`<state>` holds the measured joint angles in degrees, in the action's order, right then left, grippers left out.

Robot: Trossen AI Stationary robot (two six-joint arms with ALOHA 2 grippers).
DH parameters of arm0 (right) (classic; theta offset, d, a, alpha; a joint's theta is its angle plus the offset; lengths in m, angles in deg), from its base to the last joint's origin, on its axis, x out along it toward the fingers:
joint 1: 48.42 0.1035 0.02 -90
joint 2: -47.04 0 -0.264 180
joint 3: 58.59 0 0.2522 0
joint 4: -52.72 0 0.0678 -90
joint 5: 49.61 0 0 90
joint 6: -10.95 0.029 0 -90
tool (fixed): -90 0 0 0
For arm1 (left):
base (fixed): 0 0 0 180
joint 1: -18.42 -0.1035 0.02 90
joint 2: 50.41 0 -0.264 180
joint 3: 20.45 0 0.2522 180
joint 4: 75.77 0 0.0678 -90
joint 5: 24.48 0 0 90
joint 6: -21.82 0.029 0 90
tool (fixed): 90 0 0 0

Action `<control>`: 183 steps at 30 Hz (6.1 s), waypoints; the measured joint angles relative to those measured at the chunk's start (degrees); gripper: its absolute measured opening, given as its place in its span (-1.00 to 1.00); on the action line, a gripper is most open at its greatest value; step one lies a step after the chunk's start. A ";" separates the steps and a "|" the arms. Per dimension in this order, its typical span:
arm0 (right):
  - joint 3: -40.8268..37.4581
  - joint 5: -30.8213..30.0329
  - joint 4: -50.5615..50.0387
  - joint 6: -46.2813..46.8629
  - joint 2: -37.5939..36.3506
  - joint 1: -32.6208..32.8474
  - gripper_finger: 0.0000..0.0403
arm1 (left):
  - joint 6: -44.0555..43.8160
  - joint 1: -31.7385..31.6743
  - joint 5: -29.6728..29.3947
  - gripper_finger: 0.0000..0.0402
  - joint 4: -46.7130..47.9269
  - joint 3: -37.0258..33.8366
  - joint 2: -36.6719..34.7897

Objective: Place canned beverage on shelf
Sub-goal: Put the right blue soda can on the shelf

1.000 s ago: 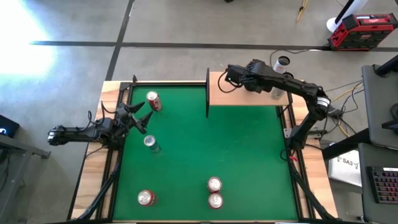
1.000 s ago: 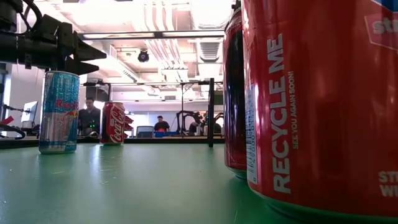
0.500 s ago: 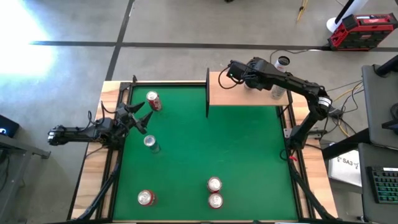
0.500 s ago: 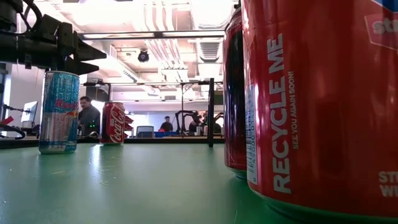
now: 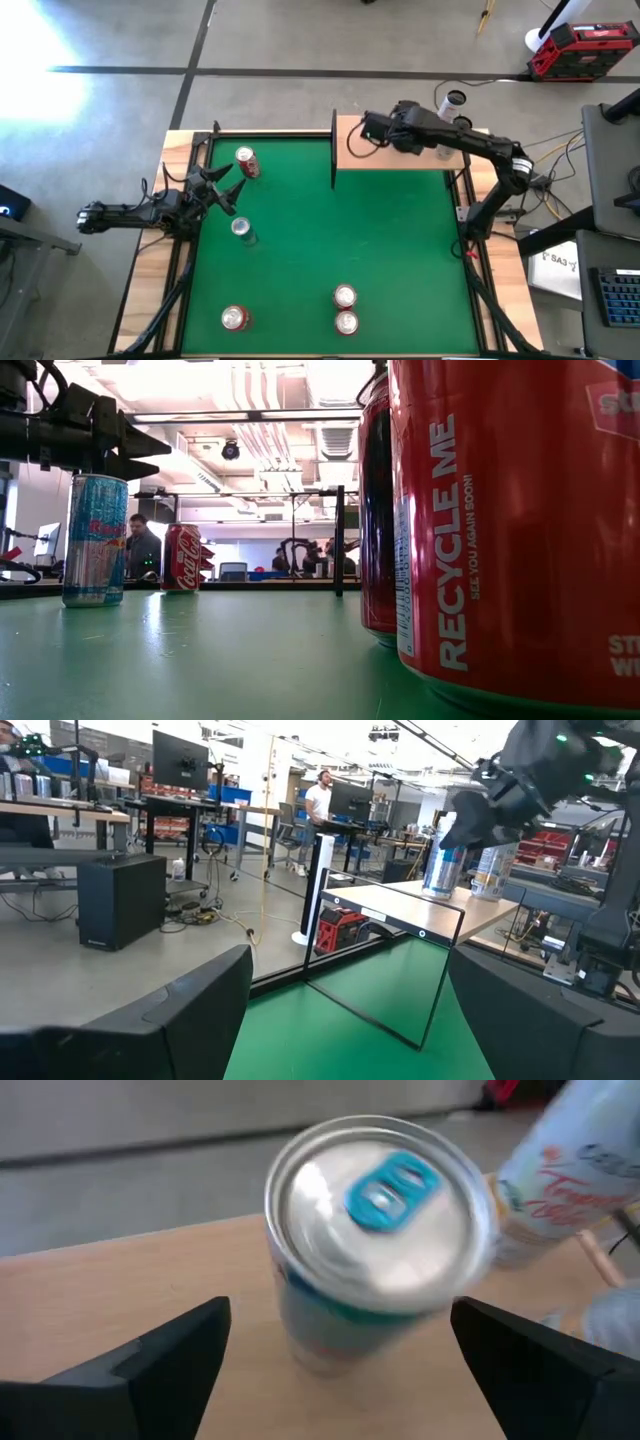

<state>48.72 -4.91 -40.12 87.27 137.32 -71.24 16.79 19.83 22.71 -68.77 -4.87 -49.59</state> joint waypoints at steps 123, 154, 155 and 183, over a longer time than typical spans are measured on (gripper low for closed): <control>-23.49 -38.23 25.82 10.64 7.72 1.04 0.06 | -0.01 -0.01 -0.11 0.61 0.00 0.00 0.00; -23.45 -37.81 24.71 12.15 7.59 -7.48 0.19 | -0.01 -0.01 -0.11 0.61 0.00 -0.01 0.00; -23.45 -37.66 24.56 12.17 7.57 -7.72 0.19 | 0.00 -0.02 -0.11 0.61 -0.02 -0.02 0.00; -23.45 -37.16 23.97 12.24 7.57 -9.87 0.20 | -0.01 -0.01 -0.11 0.61 -0.01 0.00 0.01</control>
<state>25.28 -42.07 -16.15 99.51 144.89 -81.11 16.78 19.82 22.60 -68.78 -4.87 -49.58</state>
